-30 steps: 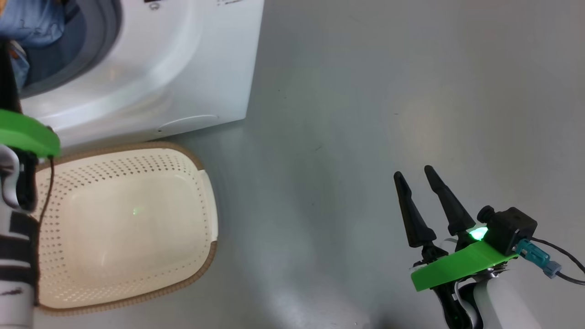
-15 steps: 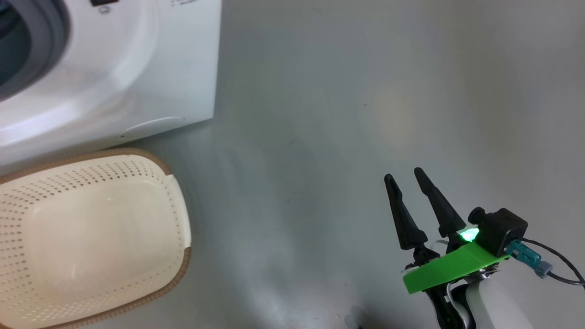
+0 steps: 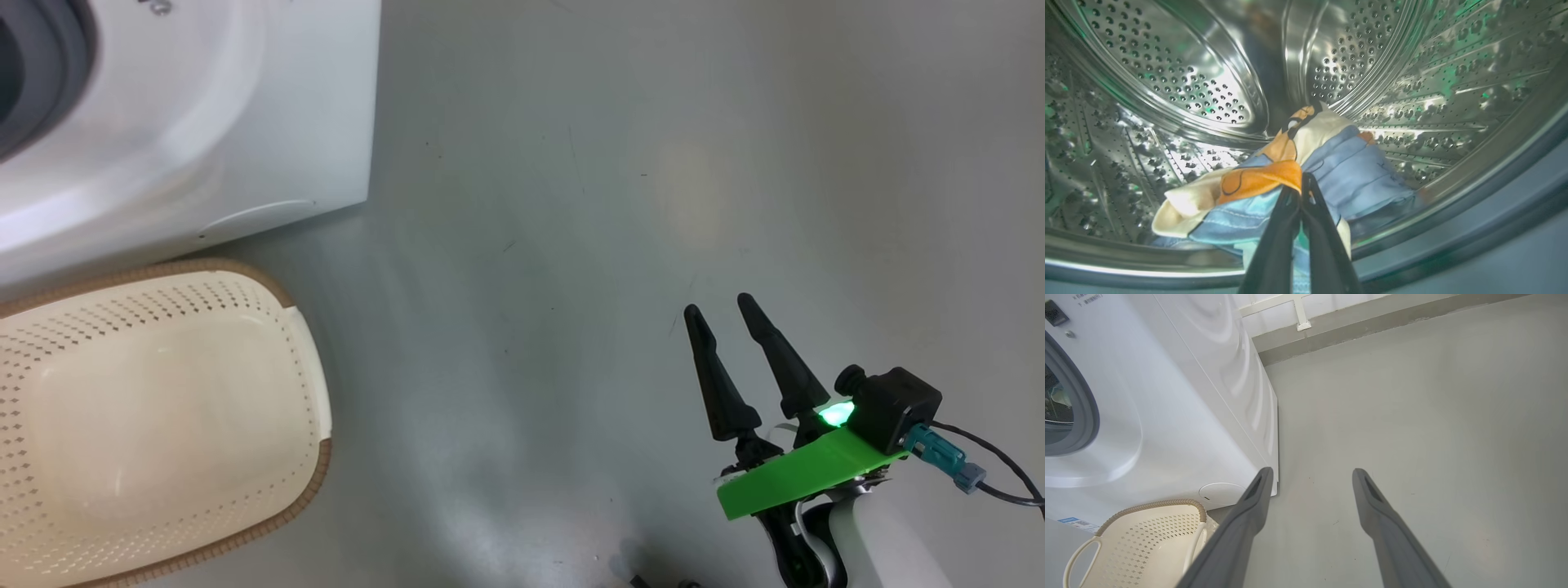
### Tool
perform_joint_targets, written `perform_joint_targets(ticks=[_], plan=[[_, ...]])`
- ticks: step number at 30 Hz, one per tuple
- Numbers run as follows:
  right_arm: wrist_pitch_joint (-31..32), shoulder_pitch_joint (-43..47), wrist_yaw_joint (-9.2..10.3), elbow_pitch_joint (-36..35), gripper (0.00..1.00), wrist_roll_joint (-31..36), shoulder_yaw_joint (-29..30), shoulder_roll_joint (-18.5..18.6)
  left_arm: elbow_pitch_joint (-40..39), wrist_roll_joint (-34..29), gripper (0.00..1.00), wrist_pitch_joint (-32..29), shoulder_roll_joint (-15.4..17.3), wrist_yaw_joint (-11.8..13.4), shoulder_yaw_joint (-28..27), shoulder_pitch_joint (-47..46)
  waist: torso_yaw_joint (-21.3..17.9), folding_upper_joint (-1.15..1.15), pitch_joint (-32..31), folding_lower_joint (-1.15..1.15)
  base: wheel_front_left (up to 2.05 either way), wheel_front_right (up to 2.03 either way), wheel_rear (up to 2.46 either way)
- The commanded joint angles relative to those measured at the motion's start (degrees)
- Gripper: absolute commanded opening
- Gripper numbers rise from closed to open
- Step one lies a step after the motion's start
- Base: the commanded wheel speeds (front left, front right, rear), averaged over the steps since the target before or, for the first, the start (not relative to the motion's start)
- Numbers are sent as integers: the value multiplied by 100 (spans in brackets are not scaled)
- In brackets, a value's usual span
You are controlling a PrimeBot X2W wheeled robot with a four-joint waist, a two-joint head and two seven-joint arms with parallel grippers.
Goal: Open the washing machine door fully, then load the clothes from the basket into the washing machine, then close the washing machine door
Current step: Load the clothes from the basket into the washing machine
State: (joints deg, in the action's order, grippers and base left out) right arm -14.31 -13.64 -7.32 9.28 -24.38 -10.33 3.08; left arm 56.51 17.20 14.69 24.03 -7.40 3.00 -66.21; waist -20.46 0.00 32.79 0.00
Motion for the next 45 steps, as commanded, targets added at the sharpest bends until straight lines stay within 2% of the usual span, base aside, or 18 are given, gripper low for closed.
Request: perform_joint_targets(ticks=[1,2,10,22,45], plan=[[-69,-9,-17,-113,100,-30,-106,2,14,-93,74,31,276,-8,-107,-101,29,0,0,0,0,0,0],[-69,-15,-17,-112,100,-29,-103,1,43,-102,100,31,270,-8,-102,-138,41,0,1,0,0,0,0],[-69,-44,-17,-94,100,-10,-80,2,3,-92,100,31,187,-9,-217,-131,142,0,-60,0,0,0,0],[-69,14,-17,-79,100,19,-28,104,-399,-25,100,31,-133,-9,-576,514,357,0,-324,0,0,0,0],[-69,296,-17,8,100,35,95,443,-1797,-167,100,31,-879,-9,-945,2547,856,0,-1043,0,0,0,0]])
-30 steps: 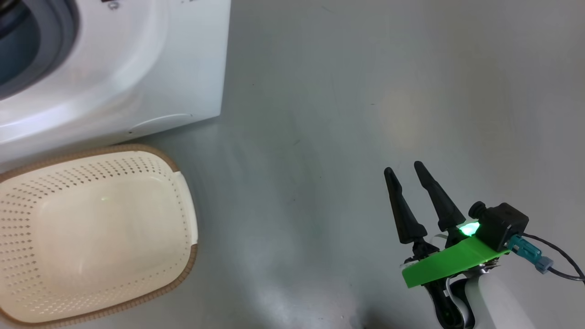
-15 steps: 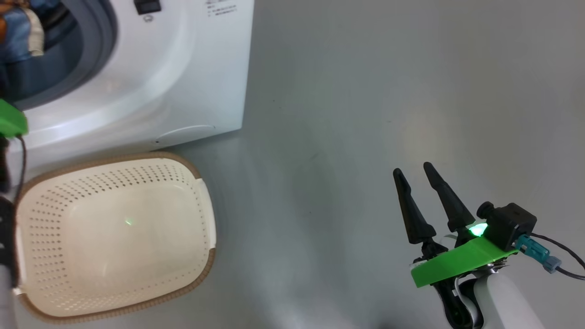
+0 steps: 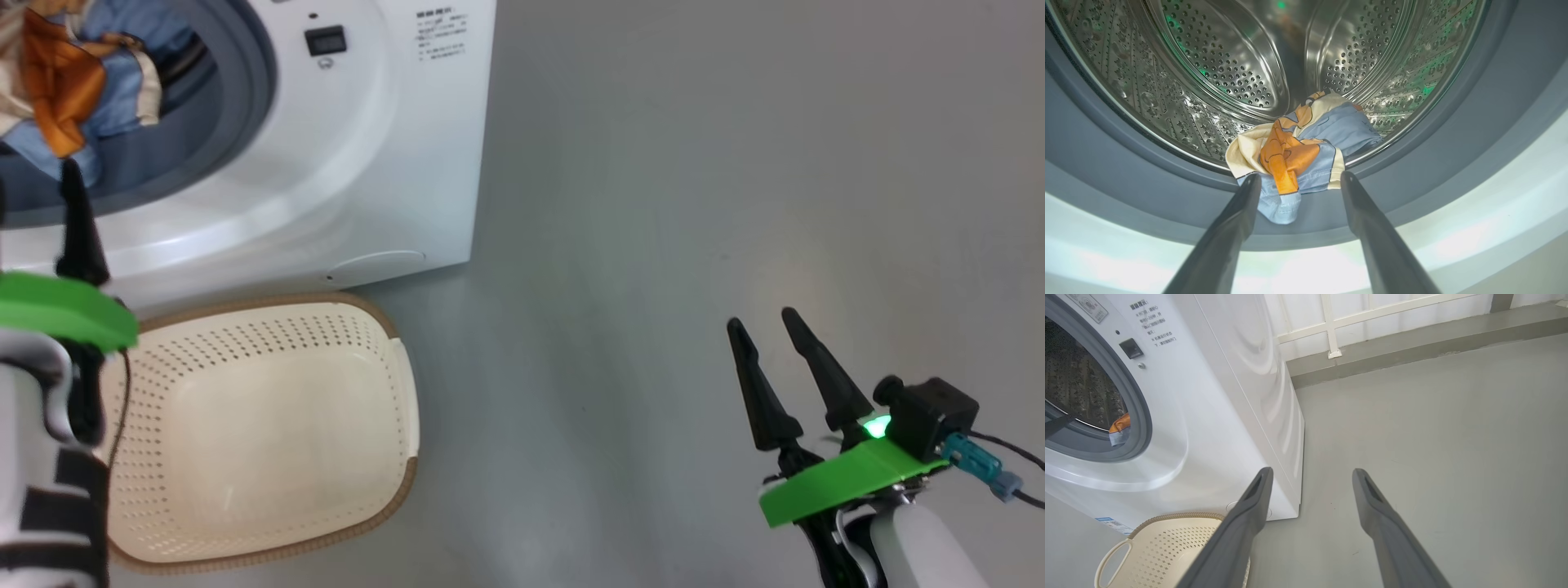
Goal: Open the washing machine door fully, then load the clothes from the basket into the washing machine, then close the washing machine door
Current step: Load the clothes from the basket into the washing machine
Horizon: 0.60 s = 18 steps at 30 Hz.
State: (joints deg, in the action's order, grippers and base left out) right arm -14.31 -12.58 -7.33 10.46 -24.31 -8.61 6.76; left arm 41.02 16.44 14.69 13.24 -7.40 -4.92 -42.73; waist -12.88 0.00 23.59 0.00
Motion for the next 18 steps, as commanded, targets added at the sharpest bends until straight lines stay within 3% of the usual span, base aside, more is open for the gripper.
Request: perform_joint_targets(ticks=[1,18], plan=[[-69,215,-16,-110,100,28,-64,93,-328,-113,100,31,168,-9,-159,315,118,0,-161,0,0,0,0],[-69,678,-16,-108,100,16,121,343,-1621,-292,100,31,-334,-9,-454,2285,443,0,-787,0,0,0,0]])
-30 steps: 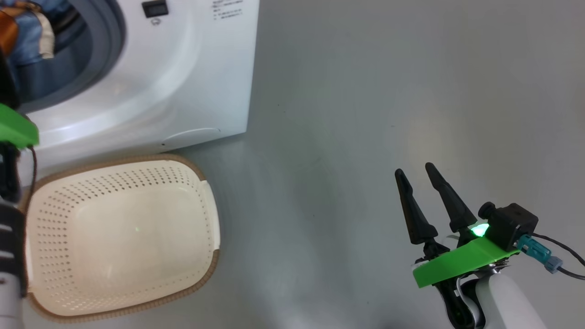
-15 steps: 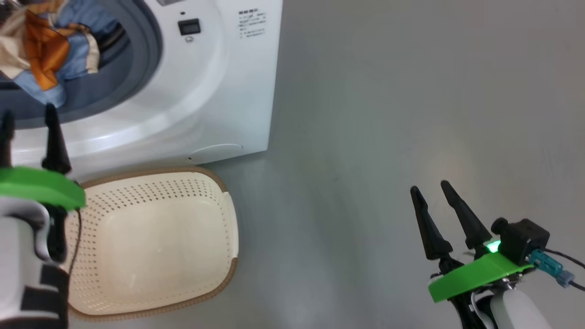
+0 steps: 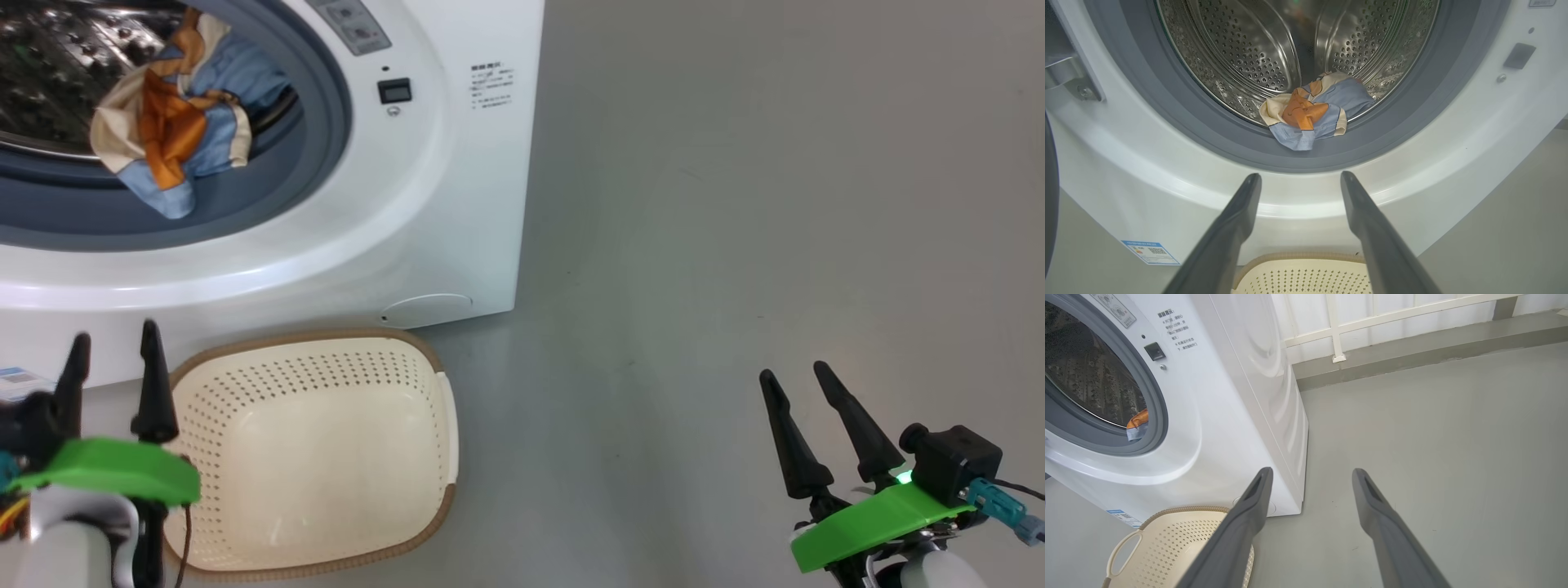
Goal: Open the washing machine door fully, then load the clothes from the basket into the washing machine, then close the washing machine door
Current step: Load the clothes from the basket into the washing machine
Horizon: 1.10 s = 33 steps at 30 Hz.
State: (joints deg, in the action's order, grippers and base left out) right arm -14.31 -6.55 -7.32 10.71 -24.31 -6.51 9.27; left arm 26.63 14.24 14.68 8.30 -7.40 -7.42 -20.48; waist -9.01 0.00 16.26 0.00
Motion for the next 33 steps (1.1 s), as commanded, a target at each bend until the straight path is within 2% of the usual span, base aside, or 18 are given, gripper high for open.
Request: perform_joint_targets(ticks=[1,15,33], plan=[[-69,93,-17,-140,100,11,-77,105,-257,-69,100,32,135,-9,-242,162,71,0,-62,0,0,0,0],[-69,153,-17,-167,100,13,-33,163,-1243,-156,100,32,-189,-9,-608,1261,148,0,-93,0,0,0,0],[-69,505,-17,-123,100,-10,48,261,-1830,-197,100,32,-479,-9,-739,2067,304,0,-575,0,0,0,0]])
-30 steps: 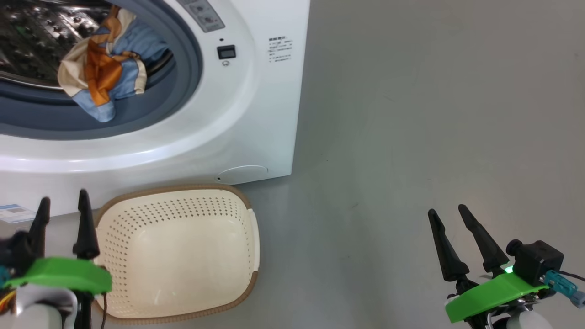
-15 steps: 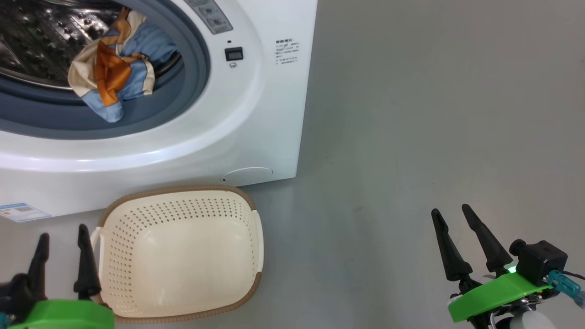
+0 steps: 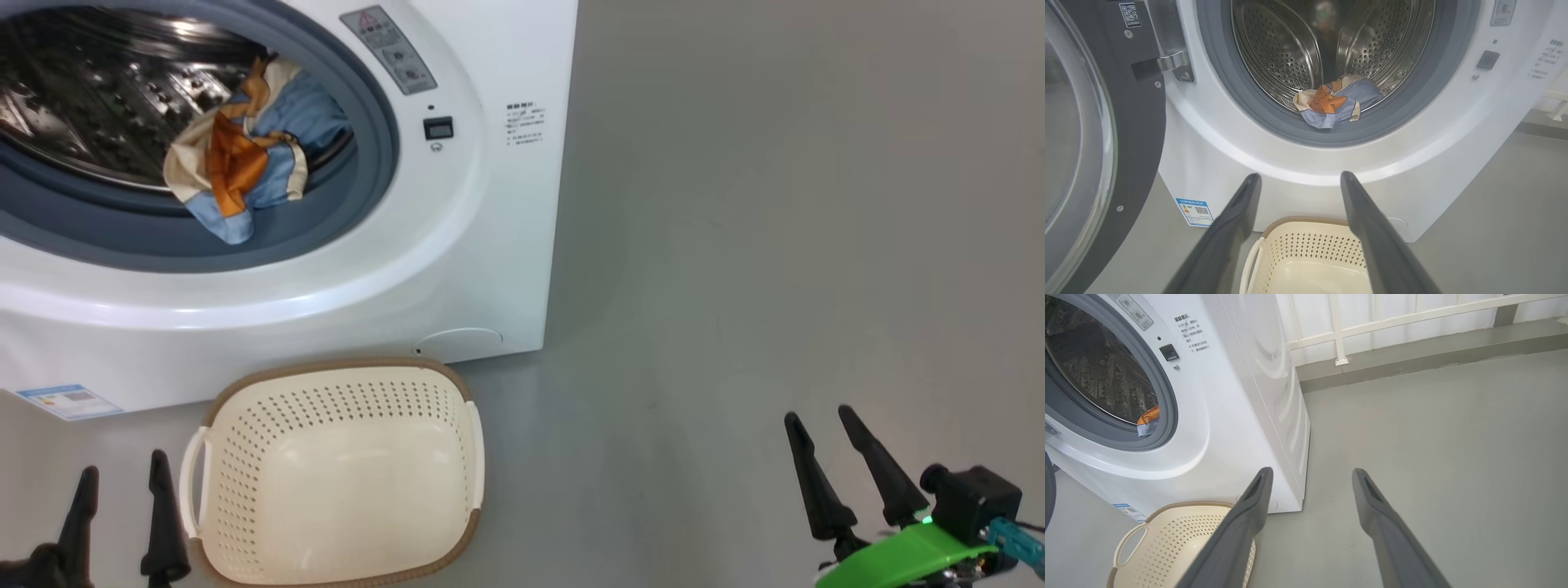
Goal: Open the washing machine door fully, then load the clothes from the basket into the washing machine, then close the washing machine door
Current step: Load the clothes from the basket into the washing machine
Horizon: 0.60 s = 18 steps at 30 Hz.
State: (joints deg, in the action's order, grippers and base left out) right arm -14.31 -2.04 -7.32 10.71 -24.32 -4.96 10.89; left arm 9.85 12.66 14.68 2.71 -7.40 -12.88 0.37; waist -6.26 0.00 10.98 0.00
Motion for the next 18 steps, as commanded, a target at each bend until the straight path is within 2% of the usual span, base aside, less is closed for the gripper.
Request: perform_joint_targets(ticks=[1,18], plan=[[-69,86,-17,-129,100,-8,-99,104,-188,-25,100,32,72,-9,-186,28,43,0,-84,0,0,0,0],[-69,396,-17,-127,100,-62,-105,221,-425,122,100,32,19,-9,-208,425,80,0,-481,0,0,0,0]])
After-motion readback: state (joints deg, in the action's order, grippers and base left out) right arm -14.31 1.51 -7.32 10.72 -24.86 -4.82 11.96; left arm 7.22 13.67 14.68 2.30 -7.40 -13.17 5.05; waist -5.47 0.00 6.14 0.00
